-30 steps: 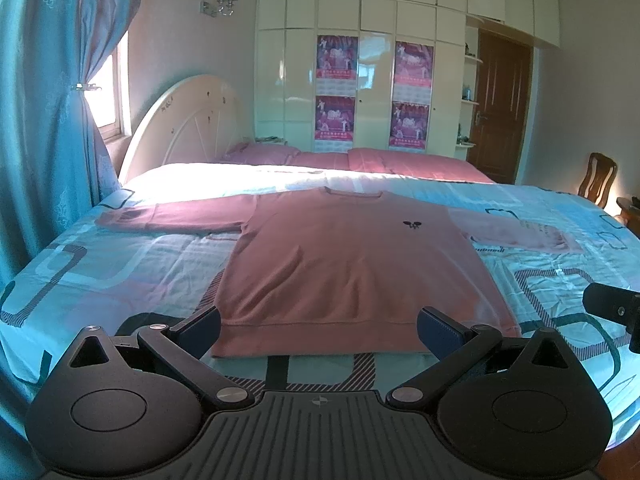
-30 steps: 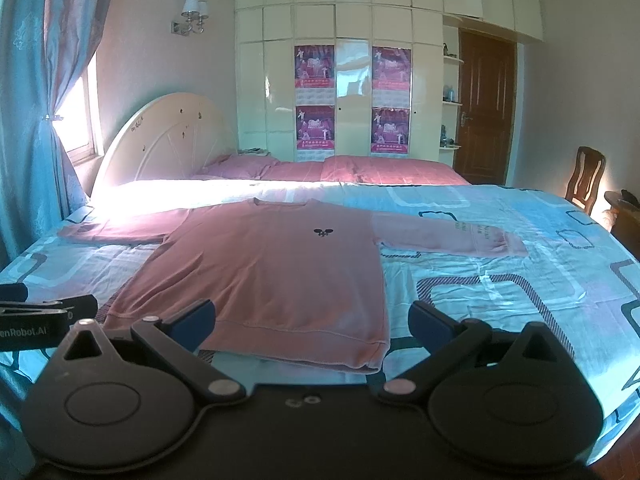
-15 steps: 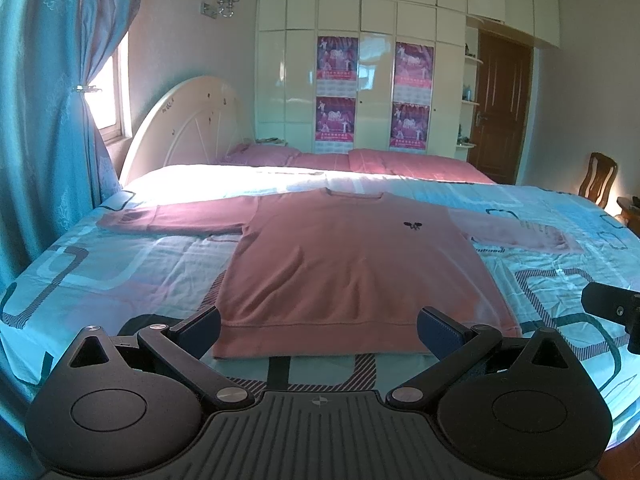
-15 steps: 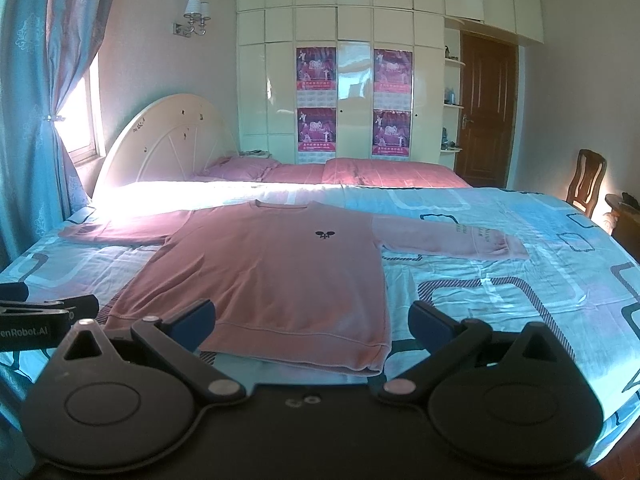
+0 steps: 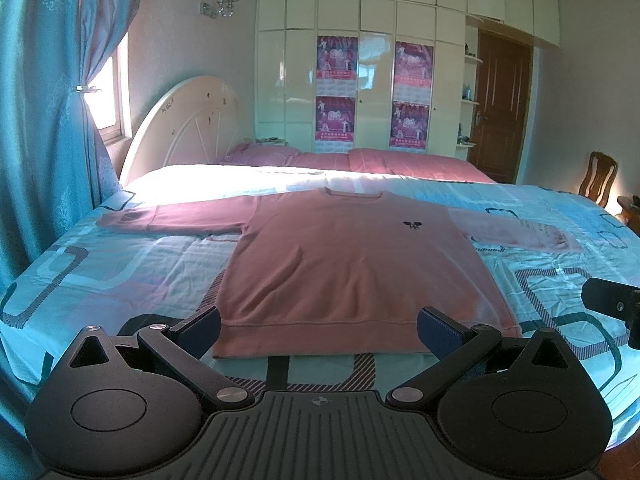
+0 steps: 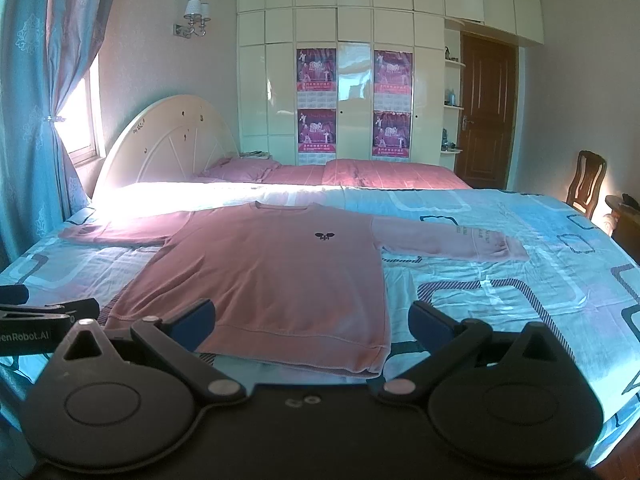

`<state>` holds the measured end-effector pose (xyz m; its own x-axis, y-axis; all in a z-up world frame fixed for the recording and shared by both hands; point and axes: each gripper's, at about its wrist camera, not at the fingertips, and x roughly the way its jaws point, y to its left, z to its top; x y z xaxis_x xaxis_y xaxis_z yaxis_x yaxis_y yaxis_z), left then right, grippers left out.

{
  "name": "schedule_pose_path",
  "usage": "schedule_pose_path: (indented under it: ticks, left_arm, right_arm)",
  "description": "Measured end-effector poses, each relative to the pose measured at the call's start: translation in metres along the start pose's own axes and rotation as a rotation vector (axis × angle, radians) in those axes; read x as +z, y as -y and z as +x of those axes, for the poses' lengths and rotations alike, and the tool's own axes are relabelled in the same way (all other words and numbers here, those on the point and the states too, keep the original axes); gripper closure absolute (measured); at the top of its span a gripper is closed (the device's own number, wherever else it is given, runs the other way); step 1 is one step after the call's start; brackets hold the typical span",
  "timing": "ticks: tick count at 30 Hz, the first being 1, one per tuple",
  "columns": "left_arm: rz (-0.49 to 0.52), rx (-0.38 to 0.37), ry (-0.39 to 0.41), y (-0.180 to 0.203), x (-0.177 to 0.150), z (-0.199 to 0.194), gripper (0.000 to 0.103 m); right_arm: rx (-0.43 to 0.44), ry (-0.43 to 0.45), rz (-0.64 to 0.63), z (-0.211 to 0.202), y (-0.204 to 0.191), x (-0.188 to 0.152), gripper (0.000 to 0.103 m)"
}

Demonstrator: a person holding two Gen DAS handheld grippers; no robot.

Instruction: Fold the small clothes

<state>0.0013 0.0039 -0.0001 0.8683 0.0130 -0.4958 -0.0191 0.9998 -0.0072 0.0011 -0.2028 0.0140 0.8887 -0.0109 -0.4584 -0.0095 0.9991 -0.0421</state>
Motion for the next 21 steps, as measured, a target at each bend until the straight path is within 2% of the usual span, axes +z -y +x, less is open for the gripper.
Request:
schedule_pose_path:
  ticks: [21]
  left_arm:
    - [-0.008, 0.005, 0.004, -0.0036, 0.0023, -0.0009, 0.0]
  right_arm:
    - [0.006, 0.013, -0.013, -0.0037, -0.0008, 0.0032, 0.001]
